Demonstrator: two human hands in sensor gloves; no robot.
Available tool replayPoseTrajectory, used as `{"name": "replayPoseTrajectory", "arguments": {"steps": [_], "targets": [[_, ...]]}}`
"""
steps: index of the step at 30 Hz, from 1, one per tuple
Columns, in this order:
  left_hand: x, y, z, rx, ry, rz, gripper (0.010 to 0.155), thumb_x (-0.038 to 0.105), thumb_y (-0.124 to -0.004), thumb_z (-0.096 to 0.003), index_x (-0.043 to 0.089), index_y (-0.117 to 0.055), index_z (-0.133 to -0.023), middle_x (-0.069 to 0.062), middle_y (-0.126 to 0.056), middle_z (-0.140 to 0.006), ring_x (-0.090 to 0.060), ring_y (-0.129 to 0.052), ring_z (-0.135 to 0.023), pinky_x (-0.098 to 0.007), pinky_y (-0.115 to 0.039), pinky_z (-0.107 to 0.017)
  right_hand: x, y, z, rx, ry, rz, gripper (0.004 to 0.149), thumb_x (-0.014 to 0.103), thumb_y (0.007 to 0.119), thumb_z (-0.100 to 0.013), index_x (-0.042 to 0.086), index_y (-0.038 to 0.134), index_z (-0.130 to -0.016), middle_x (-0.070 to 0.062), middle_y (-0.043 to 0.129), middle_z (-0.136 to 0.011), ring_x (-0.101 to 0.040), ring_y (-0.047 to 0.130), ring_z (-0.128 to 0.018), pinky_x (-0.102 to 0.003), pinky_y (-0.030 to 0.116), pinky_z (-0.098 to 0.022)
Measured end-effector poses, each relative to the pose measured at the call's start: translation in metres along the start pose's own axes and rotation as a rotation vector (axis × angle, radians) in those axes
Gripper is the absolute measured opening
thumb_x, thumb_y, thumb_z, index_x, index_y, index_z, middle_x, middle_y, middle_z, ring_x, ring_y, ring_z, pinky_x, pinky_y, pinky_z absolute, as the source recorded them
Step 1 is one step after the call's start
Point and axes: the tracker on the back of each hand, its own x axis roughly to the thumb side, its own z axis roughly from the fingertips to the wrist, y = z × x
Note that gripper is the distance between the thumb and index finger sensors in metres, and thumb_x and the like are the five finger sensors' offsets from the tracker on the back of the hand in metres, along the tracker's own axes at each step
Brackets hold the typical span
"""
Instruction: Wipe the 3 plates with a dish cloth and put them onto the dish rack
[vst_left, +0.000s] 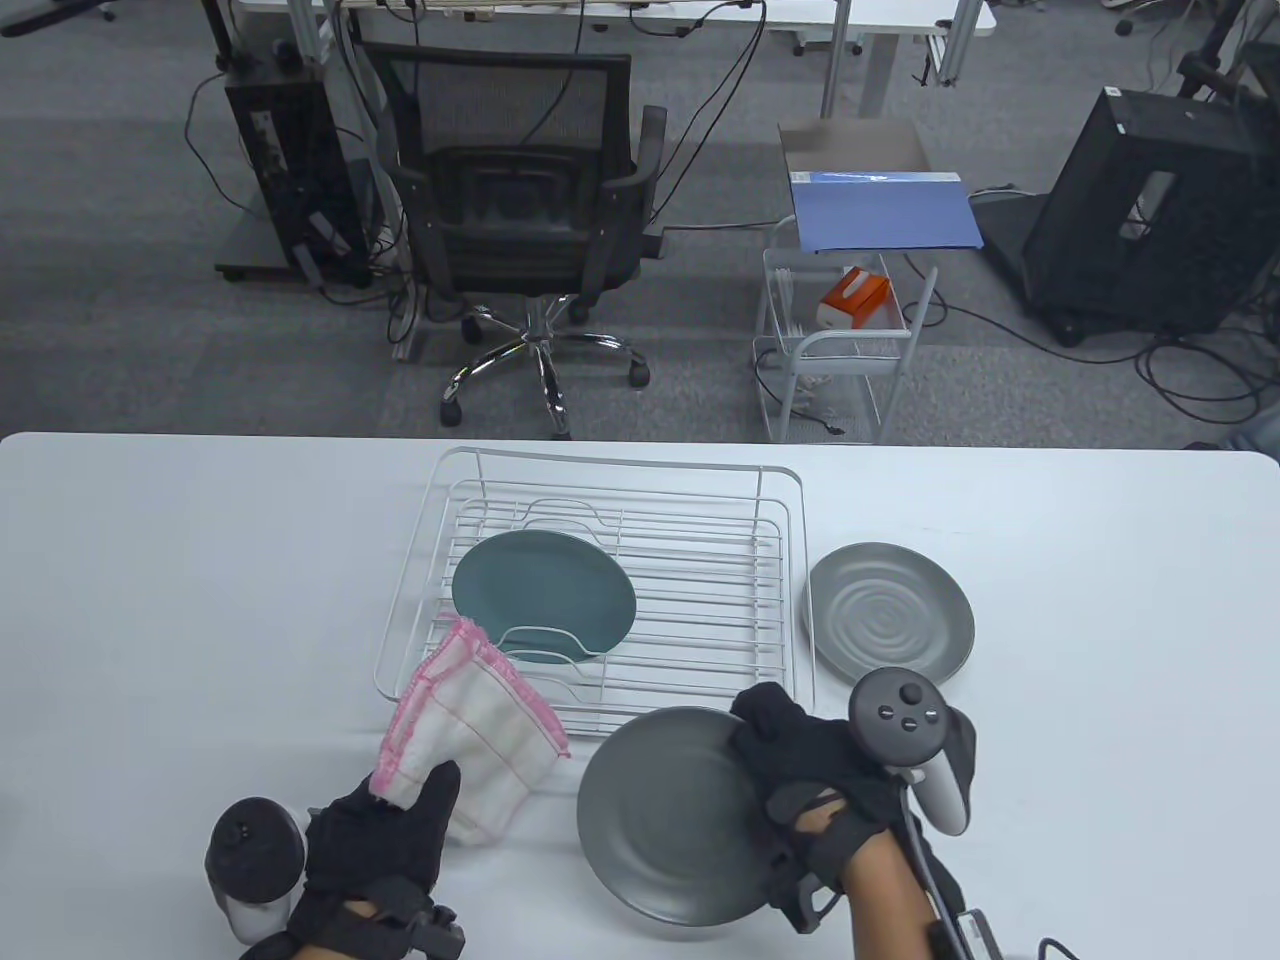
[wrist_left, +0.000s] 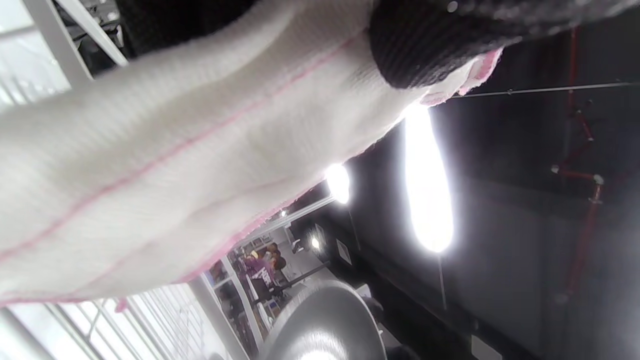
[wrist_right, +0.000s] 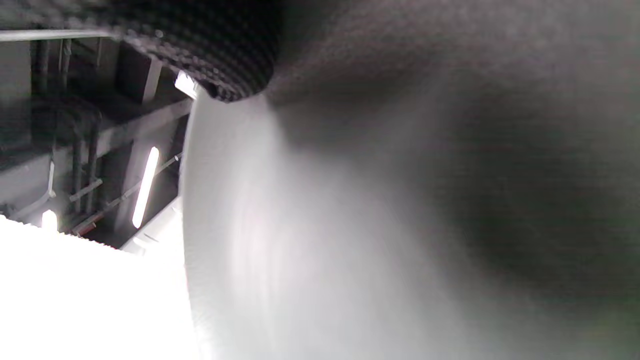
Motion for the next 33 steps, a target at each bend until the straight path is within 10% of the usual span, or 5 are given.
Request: {"name": "replayPoseTrajectory", "arguments": {"steps": [5,14,21,33], "targets": [[0.011,-0.004,0.002,0.001,-0.087,-0.19,0.05,0.04,-0.075,-0.0545,0.027,-0.068,-0.103,-0.011,-0.085,-0.102,-0.037,-0.093,-0.088,-0.059,-0.063,-0.07,0.009,0.051,0.004,-0.103,0.04,-0.164,0.054,0.027,0.076,-0.046,0.01,0.061,-0.095,-0.025,0.087,-0.071,-0.043,0.102,-0.046,-0.062,0.082,-0.038],[0.033,-0.03,0.005,-0.135,-0.169,-0.642,0.053,0.038,-0.078,-0.0533,0.024,-0.069,-0.103,-0.012,-0.061,-0.112,-0.039,-0.057,-0.106,-0.058,-0.045,-0.073,-0.006,0.104,0.003,0.045,0.065,-0.499,0.053,0.024,0.073,-0.046,0.002,0.06,-0.093,-0.029,0.076,-0.079,-0.047,0.093,-0.058,-0.066,0.075,-0.045],[0.029,-0.052,0.001,-0.354,-0.097,-0.795,0.061,0.043,-0.072,-0.0552,0.026,-0.05,-0.11,-0.007,-0.034,-0.117,-0.033,-0.024,-0.11,-0.056,-0.029,-0.075,-0.012,0.108,0.014,-0.008,0.022,-0.601,0.055,0.024,0.073,-0.046,0.0,0.058,-0.093,-0.032,0.074,-0.079,-0.047,0.095,-0.056,-0.065,0.078,-0.043],[0.028,-0.058,0.002,-0.471,-0.039,-0.756,0.061,0.043,-0.072,-0.0551,0.022,-0.053,-0.109,-0.011,-0.041,-0.117,-0.035,-0.027,-0.11,-0.057,-0.032,-0.075,-0.013,0.086,0.026,-0.234,-0.041,-0.742,0.056,0.027,0.074,-0.046,0.004,0.054,-0.094,-0.031,0.066,-0.084,-0.049,0.087,-0.064,-0.065,0.075,-0.046]]}}
